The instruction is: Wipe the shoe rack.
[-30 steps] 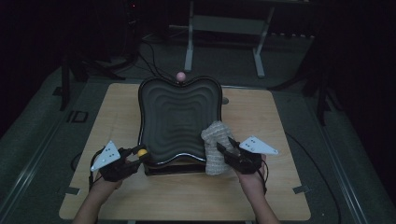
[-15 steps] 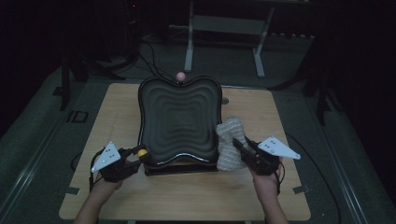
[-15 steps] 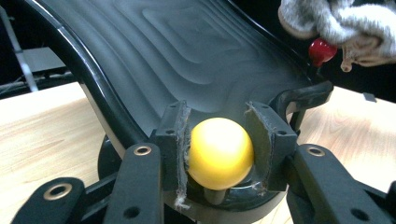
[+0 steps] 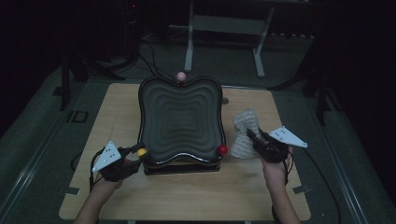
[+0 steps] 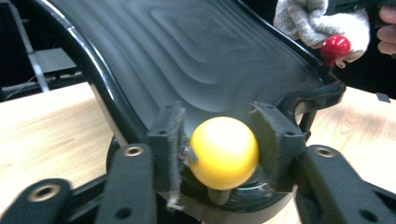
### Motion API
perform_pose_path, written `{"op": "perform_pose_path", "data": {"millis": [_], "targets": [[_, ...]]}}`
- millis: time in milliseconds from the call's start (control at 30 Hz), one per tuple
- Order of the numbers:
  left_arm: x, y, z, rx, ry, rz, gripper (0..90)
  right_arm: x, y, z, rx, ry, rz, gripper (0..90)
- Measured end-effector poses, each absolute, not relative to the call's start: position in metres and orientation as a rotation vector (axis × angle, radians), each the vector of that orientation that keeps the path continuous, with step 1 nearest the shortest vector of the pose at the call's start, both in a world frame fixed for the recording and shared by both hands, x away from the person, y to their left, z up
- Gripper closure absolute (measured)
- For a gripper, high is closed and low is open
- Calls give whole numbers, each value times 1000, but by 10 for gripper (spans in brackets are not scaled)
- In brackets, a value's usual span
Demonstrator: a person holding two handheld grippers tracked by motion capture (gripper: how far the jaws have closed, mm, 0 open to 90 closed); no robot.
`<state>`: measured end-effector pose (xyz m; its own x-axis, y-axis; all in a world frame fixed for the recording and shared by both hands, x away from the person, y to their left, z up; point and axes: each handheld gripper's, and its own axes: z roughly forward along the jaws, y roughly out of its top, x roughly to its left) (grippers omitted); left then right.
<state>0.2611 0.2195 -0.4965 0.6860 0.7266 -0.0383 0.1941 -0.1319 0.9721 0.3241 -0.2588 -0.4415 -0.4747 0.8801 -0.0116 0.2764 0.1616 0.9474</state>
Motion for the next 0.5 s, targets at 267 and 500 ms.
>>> {"op": "perform_pose_path", "data": {"millis": [267, 500], "targets": [[261, 220, -494, 1672, 757, 549, 496, 354, -267, -449, 1137, 1866, 1266, 705], [250, 230, -485, 1645, 753, 550, 360, 381, -271, -462, 1173, 1876, 1220, 704]]}}
